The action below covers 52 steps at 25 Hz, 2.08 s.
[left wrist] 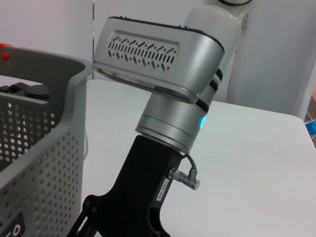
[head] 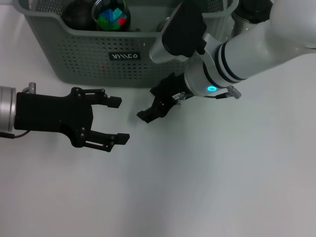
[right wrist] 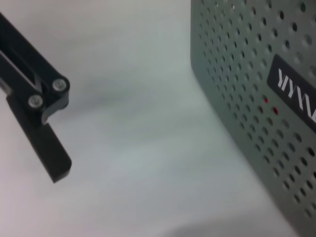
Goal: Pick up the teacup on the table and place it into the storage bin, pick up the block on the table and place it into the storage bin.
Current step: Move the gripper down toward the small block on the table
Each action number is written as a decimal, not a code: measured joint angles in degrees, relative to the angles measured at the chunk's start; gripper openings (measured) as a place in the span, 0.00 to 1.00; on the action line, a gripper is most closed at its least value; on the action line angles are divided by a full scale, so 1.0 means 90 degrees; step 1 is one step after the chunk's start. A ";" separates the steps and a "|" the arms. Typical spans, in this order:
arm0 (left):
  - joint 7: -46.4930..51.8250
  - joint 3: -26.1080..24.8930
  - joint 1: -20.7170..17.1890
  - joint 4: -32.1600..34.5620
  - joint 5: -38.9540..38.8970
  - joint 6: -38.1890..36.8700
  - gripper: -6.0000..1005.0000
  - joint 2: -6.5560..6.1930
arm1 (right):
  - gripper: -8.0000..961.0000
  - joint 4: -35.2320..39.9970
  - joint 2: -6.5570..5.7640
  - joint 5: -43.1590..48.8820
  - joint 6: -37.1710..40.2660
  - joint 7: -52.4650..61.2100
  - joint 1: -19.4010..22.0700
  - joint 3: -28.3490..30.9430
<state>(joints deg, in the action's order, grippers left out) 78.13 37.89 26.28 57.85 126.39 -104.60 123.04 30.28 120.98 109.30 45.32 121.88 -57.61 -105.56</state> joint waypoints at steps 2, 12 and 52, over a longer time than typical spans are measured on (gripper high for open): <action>0.0001 -0.0001 0.0000 -0.0003 0.0000 -0.0003 0.88 0.0000 | 0.86 -0.0002 0.0004 -0.0004 -0.0010 -0.0033 0.0009 0.0000; 0.0008 -0.0022 0.0000 -0.0002 0.0000 -0.0059 0.88 0.0001 | 0.86 -0.0084 0.0005 -0.0006 -0.0127 -0.0088 -0.0012 -0.0022; -0.0026 -0.0021 -0.0035 -0.0002 -0.0061 -0.0076 0.88 0.0001 | 0.62 -0.0274 0.0072 -0.0085 -0.0632 -0.0055 0.0042 -0.0162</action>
<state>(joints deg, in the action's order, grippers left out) 77.89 37.70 25.97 57.83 125.83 -105.29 123.05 27.82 121.63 108.53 39.63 121.39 -57.22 -107.02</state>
